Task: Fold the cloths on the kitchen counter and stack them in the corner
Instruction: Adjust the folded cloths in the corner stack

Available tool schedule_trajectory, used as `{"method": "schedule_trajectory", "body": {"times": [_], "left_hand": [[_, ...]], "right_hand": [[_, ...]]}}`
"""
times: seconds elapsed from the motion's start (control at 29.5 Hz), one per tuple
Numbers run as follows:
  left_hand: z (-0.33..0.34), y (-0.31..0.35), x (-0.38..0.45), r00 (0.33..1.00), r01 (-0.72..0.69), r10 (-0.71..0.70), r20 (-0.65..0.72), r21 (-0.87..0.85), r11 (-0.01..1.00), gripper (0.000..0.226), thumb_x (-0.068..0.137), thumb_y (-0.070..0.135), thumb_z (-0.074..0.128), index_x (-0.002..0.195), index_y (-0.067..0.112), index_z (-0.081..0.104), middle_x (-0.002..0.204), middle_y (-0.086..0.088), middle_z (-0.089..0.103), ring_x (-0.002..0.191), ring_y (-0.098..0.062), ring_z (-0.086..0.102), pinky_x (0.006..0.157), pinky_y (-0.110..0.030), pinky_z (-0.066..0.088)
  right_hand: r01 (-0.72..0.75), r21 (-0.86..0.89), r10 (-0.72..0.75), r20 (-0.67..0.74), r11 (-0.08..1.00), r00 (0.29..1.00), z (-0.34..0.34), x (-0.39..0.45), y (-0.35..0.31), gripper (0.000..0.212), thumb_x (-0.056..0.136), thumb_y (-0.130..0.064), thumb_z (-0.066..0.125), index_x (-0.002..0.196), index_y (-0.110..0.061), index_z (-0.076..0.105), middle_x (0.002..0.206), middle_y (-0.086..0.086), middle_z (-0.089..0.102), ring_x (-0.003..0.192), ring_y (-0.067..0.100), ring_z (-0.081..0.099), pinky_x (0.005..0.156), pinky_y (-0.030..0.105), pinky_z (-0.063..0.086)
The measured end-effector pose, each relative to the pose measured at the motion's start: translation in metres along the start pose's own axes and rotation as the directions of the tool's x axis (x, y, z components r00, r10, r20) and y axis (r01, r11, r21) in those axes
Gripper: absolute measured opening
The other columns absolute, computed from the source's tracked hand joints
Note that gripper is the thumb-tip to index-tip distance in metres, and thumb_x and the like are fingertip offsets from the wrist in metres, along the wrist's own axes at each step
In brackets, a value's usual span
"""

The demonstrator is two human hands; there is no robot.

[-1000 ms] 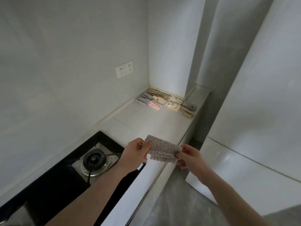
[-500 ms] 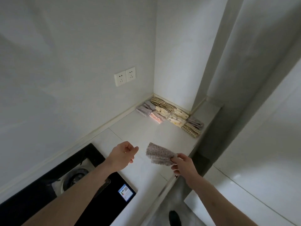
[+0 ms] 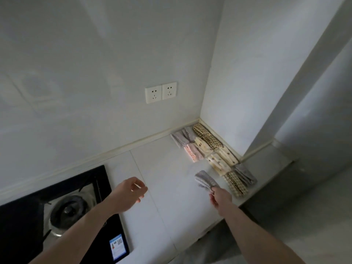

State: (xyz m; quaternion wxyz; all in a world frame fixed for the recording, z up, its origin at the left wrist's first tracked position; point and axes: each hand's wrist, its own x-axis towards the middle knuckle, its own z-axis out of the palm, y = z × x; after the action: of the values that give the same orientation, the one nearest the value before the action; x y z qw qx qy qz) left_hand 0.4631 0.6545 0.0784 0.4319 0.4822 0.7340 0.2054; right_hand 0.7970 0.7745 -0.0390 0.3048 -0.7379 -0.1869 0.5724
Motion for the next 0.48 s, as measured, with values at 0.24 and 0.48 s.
{"method": "schedule_trajectory", "body": {"times": [0.24,0.48], "left_hand": [[0.017,-0.007,-0.008,0.995,0.084,-0.083,-0.057,0.02,0.996,0.009,0.096,0.032,0.069,0.101,0.025,0.067,0.085,0.007,0.077,0.074,-0.009,0.074,0.076,-0.037,0.058],[0.024,-0.008,-0.02,0.98,0.184,-0.181,-0.088,0.029,0.983,0.006,0.098,0.028,0.066,0.104,0.024,0.066,0.089,0.005,0.077,0.077,-0.008,0.073,0.084,-0.042,0.06]], "right_hand": [[-0.013,-0.217,0.009,-0.02,0.976,1.0,0.004,0.061,-0.026,0.016,0.095,-0.011,0.06,0.091,0.001,0.068,0.071,0.011,0.065,0.052,0.016,0.053,0.042,0.024,0.037],[0.051,-0.338,-0.004,0.139,0.94,0.99,0.012,0.103,-0.048,0.012,0.099,-0.008,0.054,0.088,-0.011,0.06,0.075,0.006,0.061,0.055,0.013,0.059,0.05,0.025,0.049]]}}
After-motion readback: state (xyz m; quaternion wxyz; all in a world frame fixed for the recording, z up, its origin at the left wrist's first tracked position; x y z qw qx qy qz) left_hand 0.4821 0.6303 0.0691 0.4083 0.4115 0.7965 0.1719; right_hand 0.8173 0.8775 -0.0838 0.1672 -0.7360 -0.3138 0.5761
